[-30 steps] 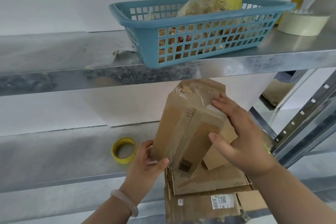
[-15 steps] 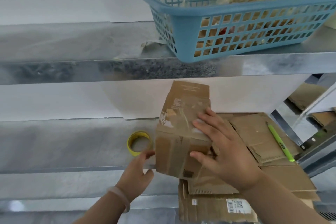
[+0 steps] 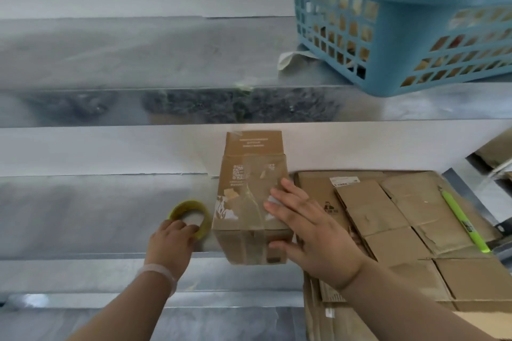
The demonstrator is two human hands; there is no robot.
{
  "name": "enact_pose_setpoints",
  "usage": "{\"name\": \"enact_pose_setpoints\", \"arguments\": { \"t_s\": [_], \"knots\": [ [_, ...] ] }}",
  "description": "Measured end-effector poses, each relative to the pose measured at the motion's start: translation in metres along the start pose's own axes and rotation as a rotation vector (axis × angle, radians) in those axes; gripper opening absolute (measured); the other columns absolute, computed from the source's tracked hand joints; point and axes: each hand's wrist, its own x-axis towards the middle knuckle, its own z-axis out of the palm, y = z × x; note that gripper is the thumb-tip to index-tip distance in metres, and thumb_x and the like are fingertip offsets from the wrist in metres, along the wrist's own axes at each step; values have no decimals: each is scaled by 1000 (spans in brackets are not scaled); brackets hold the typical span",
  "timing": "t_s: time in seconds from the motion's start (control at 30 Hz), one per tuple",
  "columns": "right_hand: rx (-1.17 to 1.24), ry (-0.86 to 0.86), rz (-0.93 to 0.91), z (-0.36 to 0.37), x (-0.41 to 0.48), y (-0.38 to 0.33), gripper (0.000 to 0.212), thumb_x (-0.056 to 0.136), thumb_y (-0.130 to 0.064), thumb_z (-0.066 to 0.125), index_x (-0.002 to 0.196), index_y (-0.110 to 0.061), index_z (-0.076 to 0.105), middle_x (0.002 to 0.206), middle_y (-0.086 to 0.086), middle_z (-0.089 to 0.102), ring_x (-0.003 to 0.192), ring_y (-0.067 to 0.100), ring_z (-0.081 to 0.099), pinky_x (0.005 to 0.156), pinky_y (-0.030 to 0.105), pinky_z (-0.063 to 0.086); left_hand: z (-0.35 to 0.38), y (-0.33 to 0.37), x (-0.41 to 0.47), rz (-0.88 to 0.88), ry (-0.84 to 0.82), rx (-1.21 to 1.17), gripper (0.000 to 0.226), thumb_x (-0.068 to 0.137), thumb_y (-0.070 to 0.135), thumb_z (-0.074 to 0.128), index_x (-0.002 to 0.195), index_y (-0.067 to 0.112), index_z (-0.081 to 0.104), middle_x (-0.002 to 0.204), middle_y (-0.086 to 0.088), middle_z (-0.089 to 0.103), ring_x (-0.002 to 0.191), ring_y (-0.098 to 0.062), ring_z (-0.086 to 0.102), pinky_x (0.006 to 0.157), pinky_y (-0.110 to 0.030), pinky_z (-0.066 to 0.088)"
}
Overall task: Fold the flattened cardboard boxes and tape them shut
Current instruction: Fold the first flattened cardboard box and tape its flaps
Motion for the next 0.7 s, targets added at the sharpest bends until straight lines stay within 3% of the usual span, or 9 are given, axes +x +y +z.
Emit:
{"name": "enact_pose_setpoints", "arguments": {
  "t_s": [0.23, 0.37, 0.47, 0.6, 0.7],
  "knots": [
    [-7, 41, 69, 23, 24, -7, 66, 81, -43, 73, 138, -20, 51, 150, 5, 45, 146, 22, 31, 113, 43, 36, -4, -44, 13, -36, -76, -75, 28, 89, 26, 64, 115, 34, 69, 113, 7, 66, 117, -24, 50, 94, -38, 45],
    [-116, -15, 133, 17, 21, -15, 79, 75, -52, 79, 141, -20, 49, 151, 5, 43, 145, 25, 33, 105, 52, 44, -16, -46, 8, 46, 1, -129, 23, 87, 16, 62, 106, 21, 74, 102, -1, 71, 104, -33, 60, 84, -40, 51],
    [-108, -28, 203, 9, 19, -30, 75, 84, -63, 62, 143, -20, 48, 152, 1, 43, 145, 22, 32, 108, 52, 41, -34, -41, 1, 51, 171, -264, 24, 84, 19, 60, 101, 9, 74, 94, -9, 72, 89, -38, 65, 79, -45, 53],
    [-45, 43, 269, -3, 38, -53, 53, 97, -44, 43, 141, -16, 52, 144, -3, 51, 140, 14, 38, 112, 46, 38, -67, -32, -7, 41, 259, -515, 20, 90, 17, 65, 108, 11, 70, 98, 8, 63, 95, -22, 59, 84, -36, 48],
    [-16, 40, 340, -12, 62, -72, 49, 99, -42, 42, 142, -22, 50, 144, -11, 48, 138, 5, 36, 115, 29, 28, -102, -23, -14, 135, 306, -624, 19, 89, 35, 61, 105, 26, 65, 93, 23, 57, 90, -2, 56, 78, -14, 42]
  ]
}}
